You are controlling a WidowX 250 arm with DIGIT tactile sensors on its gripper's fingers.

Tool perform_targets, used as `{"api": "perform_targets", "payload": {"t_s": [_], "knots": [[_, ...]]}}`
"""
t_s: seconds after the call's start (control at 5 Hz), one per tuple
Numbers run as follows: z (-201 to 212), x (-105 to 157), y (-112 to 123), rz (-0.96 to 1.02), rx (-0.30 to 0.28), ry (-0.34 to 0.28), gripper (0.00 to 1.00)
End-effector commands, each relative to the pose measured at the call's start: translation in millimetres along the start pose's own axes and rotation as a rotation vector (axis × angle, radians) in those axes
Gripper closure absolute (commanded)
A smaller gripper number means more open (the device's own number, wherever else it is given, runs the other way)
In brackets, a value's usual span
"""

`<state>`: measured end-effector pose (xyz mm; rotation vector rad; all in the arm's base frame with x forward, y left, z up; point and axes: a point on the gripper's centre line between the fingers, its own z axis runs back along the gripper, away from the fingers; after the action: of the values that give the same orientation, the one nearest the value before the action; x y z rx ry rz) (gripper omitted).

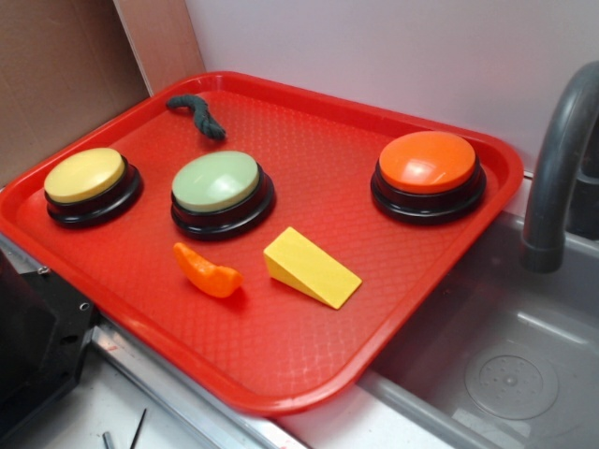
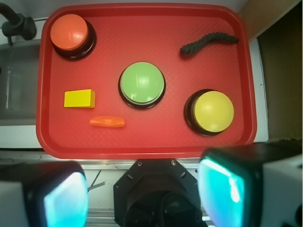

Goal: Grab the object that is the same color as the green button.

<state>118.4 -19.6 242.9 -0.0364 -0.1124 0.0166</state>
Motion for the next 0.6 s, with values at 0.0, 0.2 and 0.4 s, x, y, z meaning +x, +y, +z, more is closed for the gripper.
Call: {"api": "perform_targets", "payload": {"t_s": [0.0,0.2,0.4], "knots": [[0,0,0,0.0,0.0,0.0,0.0],[-22,28,28,0.137,0.059,0.014,0.0],[-49,60,52,0.353,0.027,0.0,0.0]]}}
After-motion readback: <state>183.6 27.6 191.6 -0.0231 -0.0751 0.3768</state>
